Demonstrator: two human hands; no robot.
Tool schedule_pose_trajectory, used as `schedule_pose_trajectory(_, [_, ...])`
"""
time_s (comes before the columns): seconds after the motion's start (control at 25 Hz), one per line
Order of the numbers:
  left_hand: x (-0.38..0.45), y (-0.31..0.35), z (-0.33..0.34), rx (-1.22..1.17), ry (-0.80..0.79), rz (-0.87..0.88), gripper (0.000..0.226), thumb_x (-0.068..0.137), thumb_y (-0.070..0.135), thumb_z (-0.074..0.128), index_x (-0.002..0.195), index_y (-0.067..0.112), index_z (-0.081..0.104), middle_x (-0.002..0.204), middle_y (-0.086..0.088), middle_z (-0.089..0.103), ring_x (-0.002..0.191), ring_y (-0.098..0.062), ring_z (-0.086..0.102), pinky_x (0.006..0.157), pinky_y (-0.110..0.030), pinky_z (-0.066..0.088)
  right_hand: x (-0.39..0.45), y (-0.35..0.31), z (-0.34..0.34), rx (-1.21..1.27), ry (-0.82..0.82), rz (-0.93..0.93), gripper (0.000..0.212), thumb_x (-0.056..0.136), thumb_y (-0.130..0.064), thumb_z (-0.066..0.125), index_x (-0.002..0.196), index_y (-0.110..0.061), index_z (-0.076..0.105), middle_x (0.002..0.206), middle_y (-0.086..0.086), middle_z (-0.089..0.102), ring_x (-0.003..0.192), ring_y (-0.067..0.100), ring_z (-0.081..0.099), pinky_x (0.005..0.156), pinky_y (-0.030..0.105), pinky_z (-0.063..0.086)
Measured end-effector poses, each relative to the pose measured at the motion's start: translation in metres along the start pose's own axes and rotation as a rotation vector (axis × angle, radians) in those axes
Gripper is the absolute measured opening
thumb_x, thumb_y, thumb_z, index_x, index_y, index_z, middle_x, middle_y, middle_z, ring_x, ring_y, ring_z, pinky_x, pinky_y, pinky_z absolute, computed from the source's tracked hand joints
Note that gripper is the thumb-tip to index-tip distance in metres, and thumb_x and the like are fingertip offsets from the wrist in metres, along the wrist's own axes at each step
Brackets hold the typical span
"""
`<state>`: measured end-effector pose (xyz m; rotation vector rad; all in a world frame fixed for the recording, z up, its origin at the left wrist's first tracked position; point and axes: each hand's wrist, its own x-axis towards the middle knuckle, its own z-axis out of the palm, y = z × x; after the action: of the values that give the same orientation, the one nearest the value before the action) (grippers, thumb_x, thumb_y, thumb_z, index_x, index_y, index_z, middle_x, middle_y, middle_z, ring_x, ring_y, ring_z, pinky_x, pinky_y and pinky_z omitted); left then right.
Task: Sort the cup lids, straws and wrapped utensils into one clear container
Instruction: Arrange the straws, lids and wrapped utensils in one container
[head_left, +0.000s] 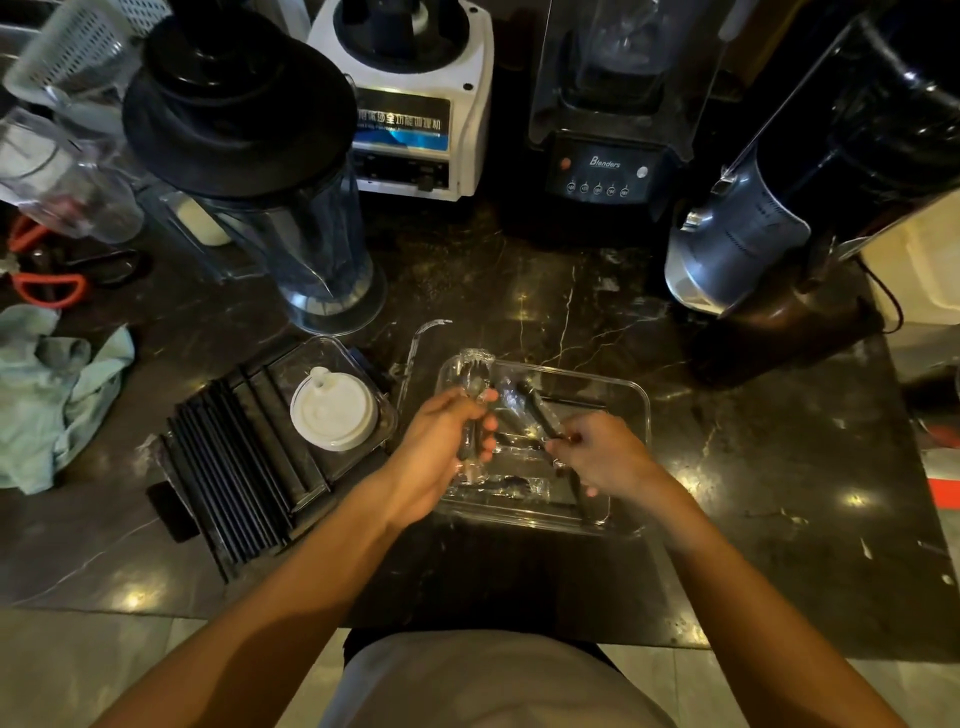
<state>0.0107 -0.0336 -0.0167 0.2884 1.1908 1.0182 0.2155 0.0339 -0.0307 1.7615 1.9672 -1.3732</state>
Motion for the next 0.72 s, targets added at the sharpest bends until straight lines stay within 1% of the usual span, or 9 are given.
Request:
schedule_pose_trajectory(0.08, [0.005, -0.007, 0.009, -0.01, 0.059, -0.012, 0.017, 0.104, 0.005, 0.051, 0.115, 0.007, 0.064, 0.081, -0.007, 0.069, 0.072, -0.017, 0.067, 0.07, -0.031, 0.055, -0.014, -0.002, -0.005, 0.259, -0.03, 0.012, 0.02, 0.103, -0.024, 0.061, 0.088, -0.013, 0.067, 0.057, -0.002, 0.056, 0.044, 0.006, 0.054, 0.049, 0.025, 0.048])
schedule_pose_trajectory(0.16, [0.012, -0.013, 0.018, -0.004, 0.106, -0.026, 0.017, 0.104, 0.003, 0.05, 0.11, 0.01, 0.065, 0.085, -0.008, 0.072, 0.078, -0.018, 0.07, 0.076, -0.031, 0.057, -0.026, -0.002, -0.01, 0.506, -0.08, -0.001, 0.022, 0.103, -0.024, 0.061, 0.089, -0.008, 0.067, 0.056, 0.003, 0.055, 0.046, 0.01, 0.051, 0.048, 0.026, 0.049])
schedule_pose_trajectory(0.2, [0.014, -0.015, 0.021, -0.008, 0.111, -0.032, 0.017, 0.104, 0.002, 0.05, 0.108, 0.01, 0.065, 0.086, -0.008, 0.072, 0.079, -0.018, 0.071, 0.077, -0.031, 0.057, -0.029, 0.0, -0.012, 0.58, -0.108, -0.017, 0.023, 0.103, -0.023, 0.061, 0.09, -0.006, 0.066, 0.058, 0.005, 0.056, 0.048, 0.012, 0.051, 0.049, 0.027, 0.05])
schedule_pose_trajectory(0.32, [0.02, -0.016, 0.028, -0.043, 0.085, -0.036, 0.016, 0.104, 0.003, 0.051, 0.11, 0.008, 0.065, 0.086, -0.008, 0.072, 0.078, -0.017, 0.07, 0.075, -0.031, 0.057, -0.038, 0.006, -0.014, 0.719, -0.179, -0.049, 0.022, 0.101, -0.02, 0.062, 0.094, 0.0, 0.067, 0.068, 0.004, 0.067, 0.052, 0.011, 0.054, 0.049, 0.025, 0.05])
schedule_pose_trajectory(0.4, [0.023, -0.016, 0.031, -0.081, 0.058, -0.041, 0.019, 0.104, 0.003, 0.05, 0.117, 0.004, 0.064, 0.085, -0.008, 0.07, 0.077, -0.018, 0.069, 0.072, -0.03, 0.057, -0.042, 0.009, -0.013, 0.775, -0.196, -0.057, 0.026, 0.099, -0.019, 0.063, 0.099, 0.006, 0.067, 0.072, 0.004, 0.07, 0.052, 0.011, 0.054, 0.049, 0.023, 0.05])
schedule_pose_trajectory(0.48, [0.025, -0.016, 0.032, -0.122, 0.021, -0.039, 0.024, 0.104, 0.004, 0.05, 0.124, 0.001, 0.062, 0.084, -0.007, 0.069, 0.077, -0.018, 0.067, 0.069, -0.03, 0.057, -0.044, 0.012, -0.01, 0.781, -0.203, -0.058, 0.029, 0.099, -0.018, 0.064, 0.104, 0.01, 0.067, 0.08, 0.009, 0.073, 0.054, 0.012, 0.054, 0.05, 0.024, 0.05])
schedule_pose_trajectory(0.56, [0.022, -0.016, 0.031, -0.128, -0.031, -0.017, 0.023, 0.104, 0.006, 0.048, 0.123, 0.002, 0.06, 0.084, -0.007, 0.067, 0.076, -0.018, 0.065, 0.07, -0.031, 0.056, -0.045, 0.014, -0.008, 0.762, -0.209, -0.067, 0.019, 0.099, -0.016, 0.065, 0.104, 0.001, 0.07, 0.085, 0.013, 0.073, 0.055, 0.012, 0.052, 0.051, 0.026, 0.049])
schedule_pose_trajectory(0.64, [0.021, -0.014, 0.027, -0.123, -0.044, 0.012, 0.023, 0.105, 0.01, 0.046, 0.122, 0.002, 0.06, 0.086, -0.007, 0.065, 0.076, -0.016, 0.063, 0.074, -0.032, 0.054, -0.045, 0.016, -0.01, 0.733, -0.231, -0.112, 0.007, 0.099, -0.014, 0.066, 0.101, -0.013, 0.072, 0.081, 0.011, 0.068, 0.053, 0.011, 0.048, 0.051, 0.026, 0.046])
schedule_pose_trajectory(0.72, [0.02, -0.007, 0.019, -0.096, -0.048, -0.013, 0.026, 0.106, 0.018, 0.047, 0.122, 0.006, 0.064, 0.087, -0.005, 0.065, 0.077, -0.015, 0.064, 0.076, -0.032, 0.054, -0.046, 0.017, -0.019, 0.71, -0.244, -0.144, 0.012, 0.098, -0.011, 0.066, 0.099, -0.02, 0.073, 0.072, 0.007, 0.06, 0.051, 0.011, 0.043, 0.048, 0.024, 0.043])
